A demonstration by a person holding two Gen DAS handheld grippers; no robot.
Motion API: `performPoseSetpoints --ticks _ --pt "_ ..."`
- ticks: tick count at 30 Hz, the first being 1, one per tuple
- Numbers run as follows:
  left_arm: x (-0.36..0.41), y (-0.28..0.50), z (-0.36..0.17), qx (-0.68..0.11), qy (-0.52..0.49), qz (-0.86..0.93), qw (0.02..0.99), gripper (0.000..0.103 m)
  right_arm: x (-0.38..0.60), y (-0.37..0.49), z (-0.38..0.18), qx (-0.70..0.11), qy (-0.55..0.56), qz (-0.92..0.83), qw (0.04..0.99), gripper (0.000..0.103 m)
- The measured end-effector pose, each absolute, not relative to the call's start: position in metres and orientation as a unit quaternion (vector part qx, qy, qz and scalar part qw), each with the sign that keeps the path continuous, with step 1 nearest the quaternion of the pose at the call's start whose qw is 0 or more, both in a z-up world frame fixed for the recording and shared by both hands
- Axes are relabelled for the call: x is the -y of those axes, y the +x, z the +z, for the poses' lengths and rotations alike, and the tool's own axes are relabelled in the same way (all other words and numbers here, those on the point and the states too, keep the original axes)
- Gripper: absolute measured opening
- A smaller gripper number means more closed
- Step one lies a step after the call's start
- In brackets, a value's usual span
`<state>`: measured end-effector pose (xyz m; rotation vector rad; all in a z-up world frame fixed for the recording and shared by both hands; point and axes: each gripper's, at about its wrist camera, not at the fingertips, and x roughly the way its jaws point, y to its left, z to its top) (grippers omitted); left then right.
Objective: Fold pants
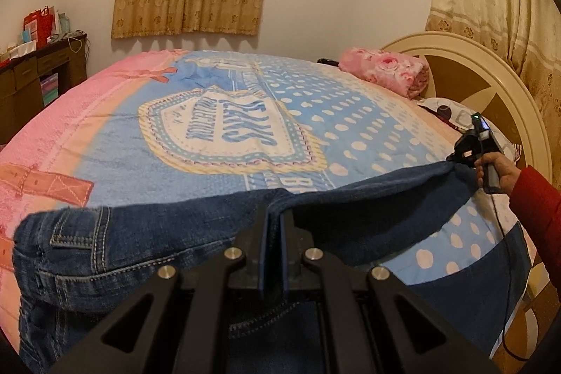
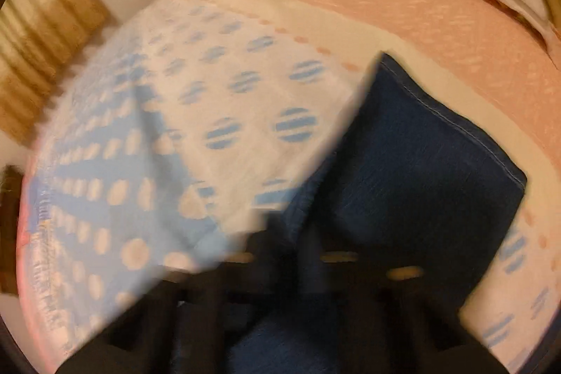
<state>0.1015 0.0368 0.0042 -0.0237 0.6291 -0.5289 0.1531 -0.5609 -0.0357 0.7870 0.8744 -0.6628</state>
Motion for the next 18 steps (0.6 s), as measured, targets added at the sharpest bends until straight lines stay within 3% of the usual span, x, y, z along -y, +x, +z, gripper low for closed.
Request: performPoseSetpoints --ticks 6,18 --pt "-0.044 0.108 0.035 -0.289 -0.012 -0.256 0.922 0.006 0.56 0.108 0.008 -0.327 0.404 -0.261 0.813 0.003" --pt "-0.089 0.044 0.099 -0.225 -0.03 -0.253 0.94 0.006 0.506 -0.005 0.147 -0.236 0.364 -0.171 0.885 0.003"
